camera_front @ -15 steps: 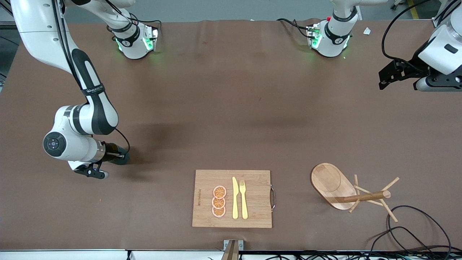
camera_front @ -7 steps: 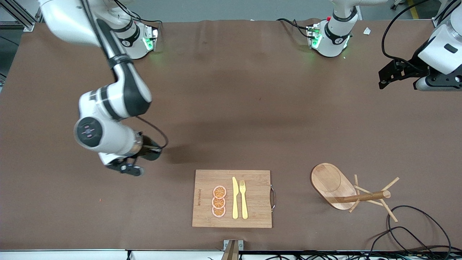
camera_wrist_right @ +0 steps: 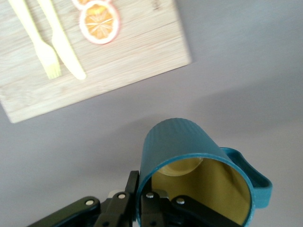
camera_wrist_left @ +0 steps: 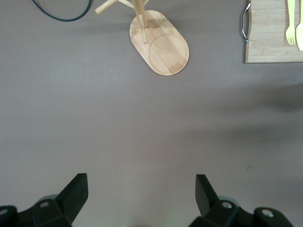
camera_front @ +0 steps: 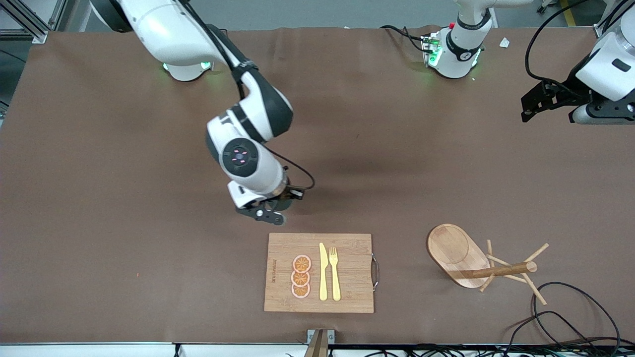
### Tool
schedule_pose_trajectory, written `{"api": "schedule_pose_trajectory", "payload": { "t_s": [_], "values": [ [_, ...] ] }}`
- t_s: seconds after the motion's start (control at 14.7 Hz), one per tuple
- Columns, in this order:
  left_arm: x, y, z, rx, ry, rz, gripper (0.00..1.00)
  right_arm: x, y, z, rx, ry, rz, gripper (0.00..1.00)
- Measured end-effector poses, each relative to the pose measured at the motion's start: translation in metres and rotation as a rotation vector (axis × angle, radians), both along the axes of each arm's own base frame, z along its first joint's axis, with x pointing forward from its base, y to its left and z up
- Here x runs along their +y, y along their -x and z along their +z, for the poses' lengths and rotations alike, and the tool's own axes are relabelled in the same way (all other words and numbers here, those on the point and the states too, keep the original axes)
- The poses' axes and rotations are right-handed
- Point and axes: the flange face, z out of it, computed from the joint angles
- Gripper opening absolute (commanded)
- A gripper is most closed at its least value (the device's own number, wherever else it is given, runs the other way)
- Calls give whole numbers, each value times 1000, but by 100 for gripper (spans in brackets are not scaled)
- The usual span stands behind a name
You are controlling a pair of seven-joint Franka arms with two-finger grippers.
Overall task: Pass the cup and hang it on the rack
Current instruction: 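Carry the teal mug toward the table middle with the right gripper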
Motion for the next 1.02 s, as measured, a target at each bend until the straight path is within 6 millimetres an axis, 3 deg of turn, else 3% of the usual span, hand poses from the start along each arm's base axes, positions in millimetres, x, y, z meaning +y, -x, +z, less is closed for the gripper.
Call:
{"api": "schedule_pose_trajectory", "payload": {
  "t_s": [0.41,0.61,0.75,0.82,0.95,1.02],
  "values": [
    [0,0,0,0,0,0,100,84,29,-72,-39,-34,-34,4],
    [0,0,0,0,0,0,100,103,42,-86,-21,-25,-99,5],
    [0,0,0,0,0,0,100,106,46,-88,-11,-19,-136,11],
    [0,0,0,0,0,1,100,106,46,-89,-9,-18,-143,26],
    [1,-1,-1,2,0,2,100,105,45,-89,-10,-16,-147,63],
    [1,-1,-2,4,0,2,100,104,44,-89,-11,-13,-150,100]
  ]
}}
